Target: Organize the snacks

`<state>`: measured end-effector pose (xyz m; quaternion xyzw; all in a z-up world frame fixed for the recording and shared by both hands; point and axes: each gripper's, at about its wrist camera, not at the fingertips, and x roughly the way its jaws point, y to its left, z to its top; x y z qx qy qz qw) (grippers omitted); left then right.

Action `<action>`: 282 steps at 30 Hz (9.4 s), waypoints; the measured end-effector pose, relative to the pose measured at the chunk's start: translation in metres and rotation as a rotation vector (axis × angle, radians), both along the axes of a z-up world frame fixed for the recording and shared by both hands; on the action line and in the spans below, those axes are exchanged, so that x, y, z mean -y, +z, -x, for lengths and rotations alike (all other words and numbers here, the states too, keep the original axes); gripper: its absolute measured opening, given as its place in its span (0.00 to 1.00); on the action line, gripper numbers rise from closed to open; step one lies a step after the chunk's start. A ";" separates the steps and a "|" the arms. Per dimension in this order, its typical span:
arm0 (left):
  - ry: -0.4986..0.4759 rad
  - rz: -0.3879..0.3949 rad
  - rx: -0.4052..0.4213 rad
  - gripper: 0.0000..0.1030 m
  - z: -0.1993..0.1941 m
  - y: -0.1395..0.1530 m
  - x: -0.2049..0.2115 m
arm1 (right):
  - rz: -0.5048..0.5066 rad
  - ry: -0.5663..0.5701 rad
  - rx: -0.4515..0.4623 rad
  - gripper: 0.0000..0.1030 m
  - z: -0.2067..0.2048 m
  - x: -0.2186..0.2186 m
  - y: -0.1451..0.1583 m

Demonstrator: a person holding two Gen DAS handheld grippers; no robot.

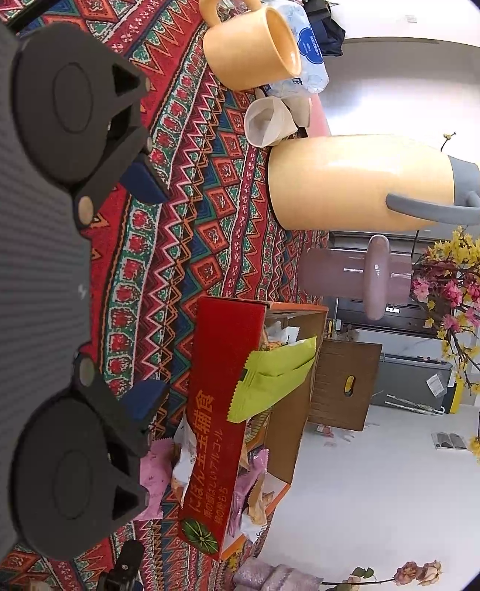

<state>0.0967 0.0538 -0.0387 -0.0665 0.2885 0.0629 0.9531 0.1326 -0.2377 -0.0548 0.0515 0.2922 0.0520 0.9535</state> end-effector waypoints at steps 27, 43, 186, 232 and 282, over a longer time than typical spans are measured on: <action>0.001 0.070 -0.032 1.00 -0.001 -0.003 -0.011 | 0.004 0.130 -0.093 1.00 -0.029 -0.071 0.019; 0.010 0.092 -0.062 1.00 -0.004 -0.006 -0.014 | 0.125 0.105 -0.155 1.00 -0.044 -0.104 -0.003; 0.001 -0.013 0.230 0.98 -0.102 0.079 0.053 | -0.030 -0.028 0.292 0.87 -0.097 -0.025 0.076; -0.096 -0.090 0.140 1.00 0.111 0.050 0.038 | -0.056 0.077 0.234 1.00 0.108 -0.002 0.066; -0.113 -0.059 0.061 1.00 0.148 0.022 0.035 | -0.039 0.083 0.084 1.00 0.156 -0.010 0.030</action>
